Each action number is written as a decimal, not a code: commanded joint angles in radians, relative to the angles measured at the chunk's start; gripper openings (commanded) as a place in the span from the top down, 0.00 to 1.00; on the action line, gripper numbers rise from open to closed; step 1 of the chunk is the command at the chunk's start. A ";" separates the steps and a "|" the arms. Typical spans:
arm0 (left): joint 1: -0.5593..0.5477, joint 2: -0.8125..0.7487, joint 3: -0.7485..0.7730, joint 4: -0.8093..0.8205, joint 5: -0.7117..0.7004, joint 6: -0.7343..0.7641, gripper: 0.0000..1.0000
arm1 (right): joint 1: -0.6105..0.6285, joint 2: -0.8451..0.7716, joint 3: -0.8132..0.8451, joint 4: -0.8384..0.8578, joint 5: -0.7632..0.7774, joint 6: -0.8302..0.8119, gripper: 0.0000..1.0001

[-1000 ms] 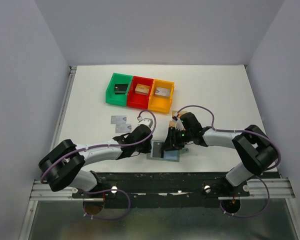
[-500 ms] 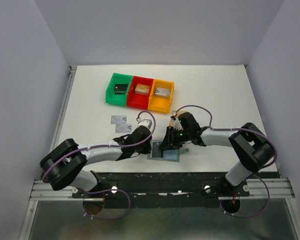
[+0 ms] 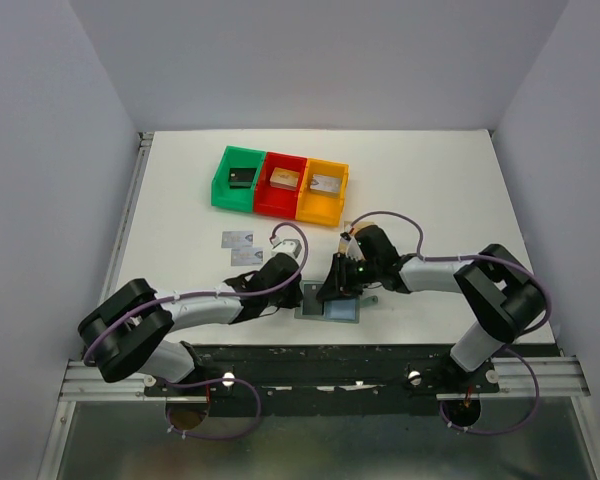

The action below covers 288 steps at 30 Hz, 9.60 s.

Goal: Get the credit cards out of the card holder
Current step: Remove the credit card from the card holder, then place the credit card at the center of the board.

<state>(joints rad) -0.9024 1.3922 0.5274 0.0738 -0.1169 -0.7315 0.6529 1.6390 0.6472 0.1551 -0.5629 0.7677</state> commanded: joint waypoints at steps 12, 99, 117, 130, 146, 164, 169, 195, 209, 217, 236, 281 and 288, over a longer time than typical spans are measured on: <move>0.000 0.002 -0.058 -0.019 0.034 -0.020 0.97 | 0.011 0.047 -0.064 0.197 -0.048 0.062 0.59; -0.035 -0.007 -0.075 -0.019 0.016 -0.062 1.00 | 0.036 0.113 -0.080 0.428 -0.172 0.183 0.62; -0.035 0.008 -0.079 -0.072 -0.026 -0.111 1.00 | 0.025 -0.057 -0.081 0.124 -0.078 0.044 0.62; -0.035 0.027 -0.086 -0.104 -0.038 -0.129 1.00 | 0.004 -0.123 -0.100 0.097 -0.074 0.035 0.66; -0.033 0.036 -0.086 -0.115 -0.046 -0.129 1.00 | -0.042 -0.211 -0.133 0.021 -0.045 -0.011 0.74; -0.038 -0.028 -0.084 -0.120 -0.010 -0.014 1.00 | -0.073 -0.340 -0.136 -0.230 0.119 -0.139 1.00; -0.049 -0.085 -0.086 -0.147 0.016 0.030 1.00 | -0.084 -0.453 -0.107 -0.383 0.199 -0.202 1.00; 0.069 -0.620 -0.133 0.322 0.566 0.193 0.03 | 0.069 -0.459 0.376 -0.919 -0.262 -0.722 1.00; 0.115 -0.443 -0.124 0.667 1.066 0.012 0.43 | 0.166 -0.400 0.500 -1.057 -0.313 -0.843 1.00; 0.115 -0.429 -0.113 0.666 1.089 0.018 0.70 | 0.171 -0.404 0.502 -1.062 -0.304 -0.847 1.00; 0.286 -0.550 -0.199 0.270 0.370 -0.022 1.00 | 0.068 -0.711 0.445 -0.810 0.383 -0.516 0.38; 0.550 0.240 0.005 0.557 0.565 -0.224 0.46 | 0.068 -0.745 0.190 -0.675 0.342 -0.370 0.37; 0.600 0.012 0.060 0.117 0.407 -0.091 0.06 | 0.068 -0.754 0.212 -0.746 0.445 -0.401 0.37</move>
<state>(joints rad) -0.3206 1.5566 0.5224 0.5022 0.4187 -0.9352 0.7181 0.8913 0.8276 -0.5327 -0.1989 0.3962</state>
